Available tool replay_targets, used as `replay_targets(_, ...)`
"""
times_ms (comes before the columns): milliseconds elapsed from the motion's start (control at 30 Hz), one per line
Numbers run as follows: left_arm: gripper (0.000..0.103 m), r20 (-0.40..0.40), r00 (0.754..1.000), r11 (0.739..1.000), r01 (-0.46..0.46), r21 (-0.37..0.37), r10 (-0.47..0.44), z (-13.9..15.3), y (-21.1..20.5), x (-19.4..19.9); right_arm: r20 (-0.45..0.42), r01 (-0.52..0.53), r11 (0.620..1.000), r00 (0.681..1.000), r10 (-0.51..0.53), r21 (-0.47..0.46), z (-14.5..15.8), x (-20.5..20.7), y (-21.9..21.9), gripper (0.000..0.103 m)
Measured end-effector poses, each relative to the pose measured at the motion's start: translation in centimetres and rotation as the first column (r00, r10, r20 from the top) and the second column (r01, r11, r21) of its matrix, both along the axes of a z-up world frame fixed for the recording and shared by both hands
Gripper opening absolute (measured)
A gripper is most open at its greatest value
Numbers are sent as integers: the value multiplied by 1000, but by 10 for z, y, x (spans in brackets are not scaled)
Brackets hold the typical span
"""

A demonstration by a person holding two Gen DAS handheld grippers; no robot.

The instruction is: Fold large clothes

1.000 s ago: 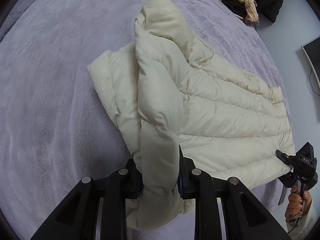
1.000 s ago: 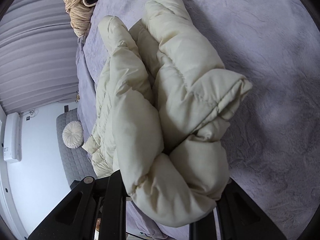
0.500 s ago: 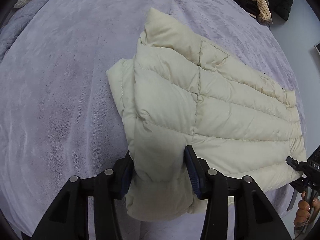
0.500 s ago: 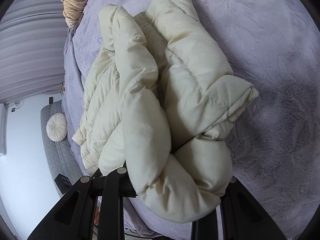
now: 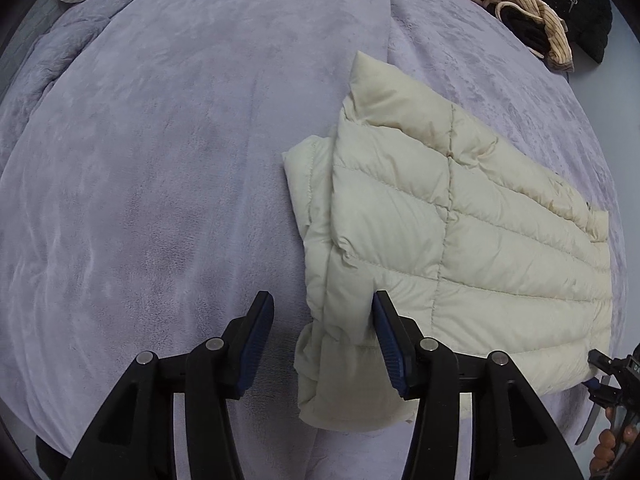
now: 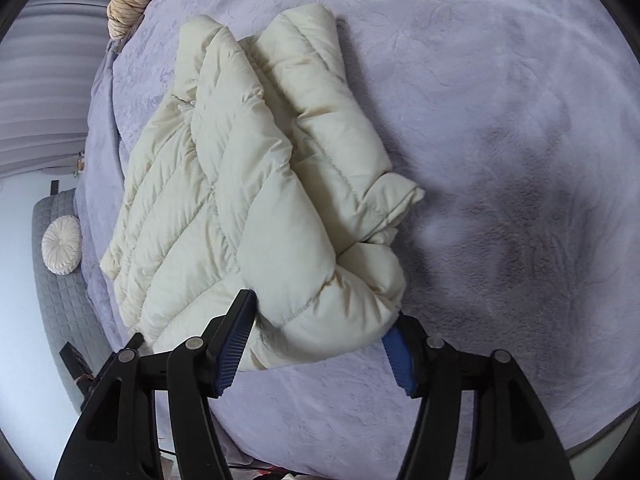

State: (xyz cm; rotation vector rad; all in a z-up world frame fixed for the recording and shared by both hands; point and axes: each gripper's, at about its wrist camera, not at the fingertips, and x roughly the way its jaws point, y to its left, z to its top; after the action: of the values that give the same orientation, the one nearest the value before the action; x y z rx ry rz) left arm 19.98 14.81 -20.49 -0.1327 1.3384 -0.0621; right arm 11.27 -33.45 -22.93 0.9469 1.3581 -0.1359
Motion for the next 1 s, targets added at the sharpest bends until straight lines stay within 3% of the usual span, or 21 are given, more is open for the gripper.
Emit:
replay_targets(167, 53, 21, 999, 1000, -25, -1, 25, 12, 11, -3, -18, -17, 992, 1000, 14, -129, 25, -11, -13, 67)
replay_targets(300, 53, 19, 1000, 999, -21, -47, 22, 18, 19, -6, 19, -53, 973, 998, 59, -225, 58, -11, -8, 67)
replay_targets(533, 53, -24, 999, 986, -44, -160, 41, 9, 35, -4, 132, -166, 958, 971, 200, -235, 89, 18, 41, 66)
replay_targets(567, 53, -27, 999, 983, -45, -177, 41, 7, 36, -3, 141, -189, 953, 964, 226, -235, 90, 25, 51, 63)
replay_targets(633, 53, -26, 999, 976, -40, -215, 35, 6, 39, -1, 142, -254, 938, 946, 291, -235, 87, 38, 75, 22)
replay_targets(700, 53, -18, 1000, 973, -23, -228, 19, 6, 40, 1, 141, -304, 926, 930, 340, -225, 81, 50, 99, 22)
replay_targets(733, 66, -23, 1000, 975, -17, -221, 13, 5, 38, 3, 144, -326, 919, 921, 361, -223, 78, 53, 109, 22)
replay_targets(767, 97, -29, 1000, 977, -17, -212, 11, 4, 38, 5, 143, -345, 912, 914, 380, -224, 76, 57, 118, 22)
replay_targets(800, 103, -14, 1000, 979, -23, -205, 20, 5, 39, 5, 141, -361, 905, 907, 397, -226, 74, 61, 126, 22)
replay_targets(1000, 103, 5, 1000, 982, -12, -187, 13, 2, 41, 15, 131, -412, 887, 887, 443, -209, 64, 76, 153, 22)
